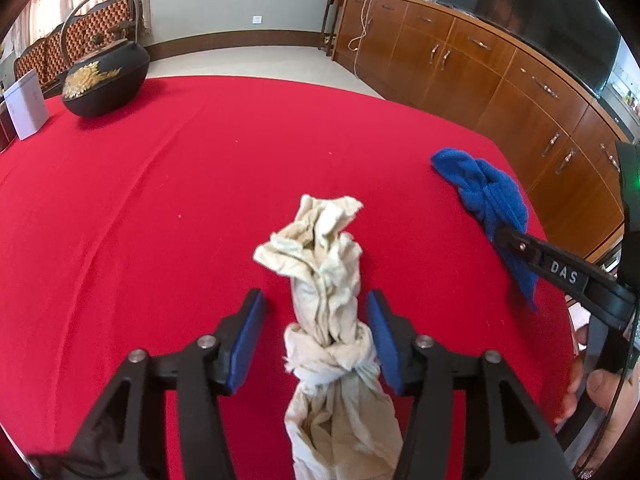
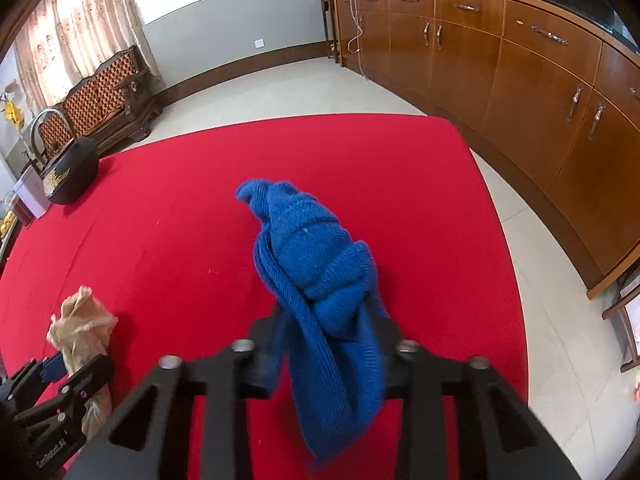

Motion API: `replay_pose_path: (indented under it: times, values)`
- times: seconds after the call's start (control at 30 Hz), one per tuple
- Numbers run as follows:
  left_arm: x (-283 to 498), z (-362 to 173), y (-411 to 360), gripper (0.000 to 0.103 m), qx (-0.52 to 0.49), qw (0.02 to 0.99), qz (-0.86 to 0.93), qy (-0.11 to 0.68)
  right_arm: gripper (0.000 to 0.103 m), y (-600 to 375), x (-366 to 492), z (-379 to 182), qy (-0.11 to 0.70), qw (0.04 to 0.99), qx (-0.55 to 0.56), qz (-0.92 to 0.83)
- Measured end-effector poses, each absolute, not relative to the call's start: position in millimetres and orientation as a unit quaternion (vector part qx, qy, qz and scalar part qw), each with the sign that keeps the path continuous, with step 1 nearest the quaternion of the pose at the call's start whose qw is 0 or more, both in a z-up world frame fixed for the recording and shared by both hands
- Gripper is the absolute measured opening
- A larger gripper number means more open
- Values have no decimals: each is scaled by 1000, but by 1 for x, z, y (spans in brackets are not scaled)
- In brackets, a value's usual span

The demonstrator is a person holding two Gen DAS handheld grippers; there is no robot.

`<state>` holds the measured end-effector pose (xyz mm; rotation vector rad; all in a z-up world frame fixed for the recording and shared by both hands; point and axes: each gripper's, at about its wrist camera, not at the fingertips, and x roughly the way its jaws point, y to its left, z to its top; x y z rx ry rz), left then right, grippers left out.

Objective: Collect trash
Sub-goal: 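Grasp the beige cloth with the left tool while the right tool grasps the blue towel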

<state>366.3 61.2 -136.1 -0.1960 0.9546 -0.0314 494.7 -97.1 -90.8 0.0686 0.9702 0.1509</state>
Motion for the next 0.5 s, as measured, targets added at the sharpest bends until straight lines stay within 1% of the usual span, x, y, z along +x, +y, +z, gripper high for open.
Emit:
replay_pose_path:
  times: [0.07,0.1,0.17,0.5]
  values:
    - [364,-136,61,53,-92,884,-15,458,14,-98,486,-89,468,879,38,80]
    - [363,-136,60,50,-92,884,-15,457,13,-96,482,-89,469,878,37,84]
    - [361,-135,59,47,-93,883,-16,459,12,-95,471,-86,467,879,32,86]
    - [344,-133,54,48,-93,880,-16,465,13,-103,388,-84,477,870,71,103]
